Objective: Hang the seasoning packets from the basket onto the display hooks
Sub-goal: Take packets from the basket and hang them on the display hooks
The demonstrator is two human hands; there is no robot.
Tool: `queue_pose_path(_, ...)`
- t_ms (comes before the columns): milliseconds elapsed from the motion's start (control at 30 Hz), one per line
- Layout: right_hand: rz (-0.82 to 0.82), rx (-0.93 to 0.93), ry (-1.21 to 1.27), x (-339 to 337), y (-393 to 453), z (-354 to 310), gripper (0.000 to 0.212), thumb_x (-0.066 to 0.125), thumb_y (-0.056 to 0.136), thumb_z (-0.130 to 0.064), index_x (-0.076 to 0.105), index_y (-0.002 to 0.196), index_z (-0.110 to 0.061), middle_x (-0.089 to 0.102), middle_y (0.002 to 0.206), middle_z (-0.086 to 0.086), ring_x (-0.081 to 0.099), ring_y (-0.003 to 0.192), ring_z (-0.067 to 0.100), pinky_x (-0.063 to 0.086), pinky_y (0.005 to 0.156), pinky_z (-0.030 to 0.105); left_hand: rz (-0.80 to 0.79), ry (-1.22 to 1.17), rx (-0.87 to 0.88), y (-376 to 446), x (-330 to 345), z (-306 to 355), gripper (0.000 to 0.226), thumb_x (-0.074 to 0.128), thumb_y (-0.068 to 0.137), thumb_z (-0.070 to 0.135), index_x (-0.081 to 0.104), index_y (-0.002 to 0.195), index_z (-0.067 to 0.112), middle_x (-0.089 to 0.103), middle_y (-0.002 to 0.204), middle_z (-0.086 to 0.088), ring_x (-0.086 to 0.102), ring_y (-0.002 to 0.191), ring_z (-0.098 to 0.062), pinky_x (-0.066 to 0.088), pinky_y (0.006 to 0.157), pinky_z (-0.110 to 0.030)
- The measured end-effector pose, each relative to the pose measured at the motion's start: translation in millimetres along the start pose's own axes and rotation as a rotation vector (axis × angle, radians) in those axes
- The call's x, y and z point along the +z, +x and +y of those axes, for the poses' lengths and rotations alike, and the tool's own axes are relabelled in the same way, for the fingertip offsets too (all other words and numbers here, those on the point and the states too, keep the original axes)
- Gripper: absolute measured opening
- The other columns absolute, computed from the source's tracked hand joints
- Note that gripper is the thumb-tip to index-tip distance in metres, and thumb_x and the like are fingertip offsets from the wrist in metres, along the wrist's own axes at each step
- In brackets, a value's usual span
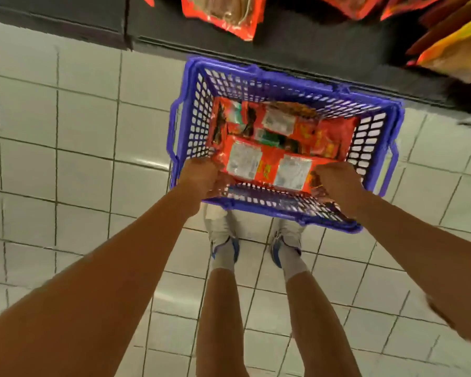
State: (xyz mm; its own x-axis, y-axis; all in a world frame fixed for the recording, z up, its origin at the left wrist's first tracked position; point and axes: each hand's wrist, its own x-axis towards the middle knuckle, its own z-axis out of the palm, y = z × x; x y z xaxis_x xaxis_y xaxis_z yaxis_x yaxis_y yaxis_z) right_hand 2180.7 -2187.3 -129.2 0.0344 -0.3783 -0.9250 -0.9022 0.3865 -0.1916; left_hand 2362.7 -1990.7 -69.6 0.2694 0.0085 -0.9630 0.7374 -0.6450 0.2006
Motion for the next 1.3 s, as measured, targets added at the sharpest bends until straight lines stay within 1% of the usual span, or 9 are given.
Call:
queue_pose_path(100, 0.051, 0.024, 0.074, 15.8, 38.0, -11.4, 0.022, 0.051, 0.102, -0.021, 0.060, 0.084, -0.012, 0.064, 0.063, 0.005, 0.059, 0.042, 0.015, 0.043, 0.038, 0.021, 0.000, 0.047, 0.041, 33.3, 6.7, -3.6, 0.015, 0.046, 0.101, 0.013, 0.061, 0.101, 0.012, 0.062, 0.079, -0.007, 0.060, 0.053, -0.015, 0.042, 0.057, -0.026)
queue_pose_path(200, 0.016, 0.032, 0.182, 35.4, 64.3, -23.1, 0.019, 0.056, 0.101, -0.029, 0.062, 0.088, -0.016, 0.068, 0.078, 0.005, 0.063, 0.062, 0.019, 0.052, 0.054, 0.028, -0.042, 0.027, 0.022, 57.8, 11.9, -1.6, 0.021, 0.041, 0.102, 0.010, 0.057, 0.089, 0.011, 0.060, 0.077, -0.009, 0.061, 0.052, -0.018, 0.039, 0.057, -0.027)
queue_pose_path(367, -0.165, 0.100, 0.795, 66.2, 102.9, -51.3, 0.040, 0.056, 0.098, -0.053, 0.060, 0.113, -0.016, 0.059, 0.111, 0.013, 0.059, 0.095, 0.028, 0.059, 0.086, 0.044, -0.063, 0.083, 0.046, 81.5, 19.8, -4.9, 0.028, 0.037, 0.104, 0.004, 0.057, 0.084, 0.011, 0.062, 0.088, -0.016, 0.061, 0.079, -0.031, 0.040, 0.061, -0.030)
queue_pose_path(533, 0.050, 0.152, 0.882, 71.7, 127.5, -69.8, 0.036, 0.050, 0.104, -0.032, 0.055, 0.135, -0.015, 0.066, 0.118, 0.009, 0.065, 0.082, 0.022, 0.057, 0.054, 0.031, -0.108, 0.092, 0.052, 95.0, 22.9, -7.5, 0.031, 0.036, 0.102, 0.004, 0.059, 0.082, 0.009, 0.061, 0.083, -0.016, 0.063, 0.084, -0.037, 0.042, 0.055, -0.030)
queue_pose_path(733, 0.196, 0.028, 0.713, 61.9, 99.2, -42.3, 0.007, 0.058, 0.094, -0.006, 0.062, 0.097, -0.010, 0.071, 0.083, 0.009, 0.064, 0.052, 0.015, 0.055, 0.049, 0.027, -0.027, 0.146, 0.119, 104.5, 36.3, -3.4, 0.014, 0.054, 0.098, 0.009, 0.067, 0.096, 0.013, 0.068, 0.088, -0.009, 0.070, 0.066, -0.020, 0.061, 0.061, -0.034)
queue_pose_path(867, 0.142, -0.120, 0.559, 58.6, 60.7, -11.1, 0.011, 0.062, 0.090, -0.002, 0.071, 0.089, -0.008, 0.073, 0.067, 0.004, 0.065, 0.057, 0.018, 0.055, 0.056, 0.031, 0.121, 0.744, 0.644, 99.8, 45.6, -4.6, 0.059, 0.075, 0.084, 0.025, 0.055, 0.139, 0.021, 0.057, 0.130, -0.008, 0.056, 0.115, -0.022, 0.050, 0.092, -0.032)
queue_pose_path(967, 0.096, -0.196, 0.460, 63.0, 30.2, -1.8, 0.015, 0.064, 0.089, -0.006, 0.077, 0.085, -0.013, 0.075, 0.072, 0.004, 0.067, 0.061, 0.020, 0.056, 0.060, 0.036, -0.106, 1.019, 0.765, 86.9, 55.0, -6.6, 0.087, 0.081, 0.076, 0.040, 0.038, 0.151, 0.025, 0.040, 0.152, -0.007, 0.037, 0.140, -0.028, 0.039, 0.114, -0.050)
queue_pose_path(1133, 0.037, -0.374, 0.202, 74.3, -20.2, -19.3, 0.025, 0.066, 0.086, -0.016, 0.077, 0.066, -0.027, 0.076, 0.076, 0.008, 0.072, 0.077, 0.035, 0.059, 0.076, 0.059, -0.214, 1.042, 0.730, 56.4, 71.2, -12.3, 0.058, 0.068, 0.086, 0.021, 0.049, 0.141, 0.023, 0.056, 0.120, -0.011, 0.059, 0.111, -0.034, 0.051, 0.094, -0.046)
queue_pose_path(1300, 0.042, -0.657, 0.084, 58.8, -60.9, -40.2, 0.006, 0.066, 0.092, -0.027, 0.068, 0.089, -0.032, 0.071, 0.087, -0.014, 0.068, 0.086, 0.013, 0.055, 0.079, 0.038, -0.092, 0.824, 0.773, 21.6, 56.3, 2.1, 0.030, 0.057, 0.087, 0.004, 0.068, 0.110, 0.019, 0.071, 0.088, -0.003, 0.065, 0.078, -0.026, 0.053, 0.066, -0.029)
